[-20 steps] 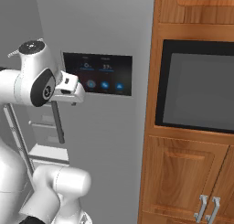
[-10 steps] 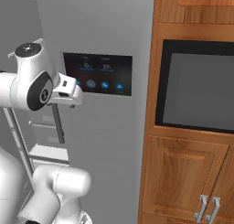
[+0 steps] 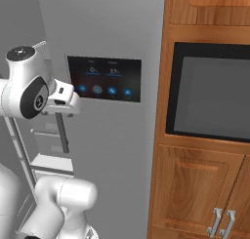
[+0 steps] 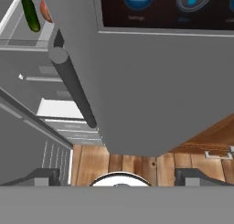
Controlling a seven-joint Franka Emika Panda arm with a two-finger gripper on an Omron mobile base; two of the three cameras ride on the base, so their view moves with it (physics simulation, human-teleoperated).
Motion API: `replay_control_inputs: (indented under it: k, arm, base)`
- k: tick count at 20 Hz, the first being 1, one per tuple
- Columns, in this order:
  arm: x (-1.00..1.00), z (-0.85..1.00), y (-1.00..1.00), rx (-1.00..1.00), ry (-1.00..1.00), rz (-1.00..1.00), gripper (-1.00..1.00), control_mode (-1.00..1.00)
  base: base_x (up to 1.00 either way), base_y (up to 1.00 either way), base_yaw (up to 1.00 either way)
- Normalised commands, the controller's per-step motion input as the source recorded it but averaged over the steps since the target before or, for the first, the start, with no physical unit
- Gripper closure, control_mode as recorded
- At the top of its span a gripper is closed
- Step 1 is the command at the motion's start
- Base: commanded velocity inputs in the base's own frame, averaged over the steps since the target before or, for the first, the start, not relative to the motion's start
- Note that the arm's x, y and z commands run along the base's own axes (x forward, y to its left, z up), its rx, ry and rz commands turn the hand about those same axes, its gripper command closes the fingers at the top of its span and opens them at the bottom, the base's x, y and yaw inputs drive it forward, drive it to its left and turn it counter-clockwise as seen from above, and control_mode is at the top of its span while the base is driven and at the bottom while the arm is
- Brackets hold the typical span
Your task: Take the onion and cucumber out of the freezer and place them in the tupperware container on the counter. Then put the tupperware containing the vegetables back in the freezer.
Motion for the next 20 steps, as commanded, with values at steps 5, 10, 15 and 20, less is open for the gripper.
replay_control_inputs:
  k: [5, 10, 15, 20]
  arm:
    - [-0.01, 0.00, 0.27, 0.00, 0.06, 0.00, -1.00, -1.00]
    - [0.00, 0.00, 0.35, 0.04, 0.11, 0.00, -1.00, -1.00]
    - [0.00, 0.00, 0.36, 0.04, 0.12, 0.00, -1.00, -1.00]
    - [0.00, 0.00, 0.02, 0.02, 0.03, 0.00, -1.00, 1.00]
  base:
    - [0.00, 0.00, 0.00]
    - [0.00, 0.00, 0.00]
    - [0.00, 0.00, 0.00]
    - [0.00, 0.00, 0.00]
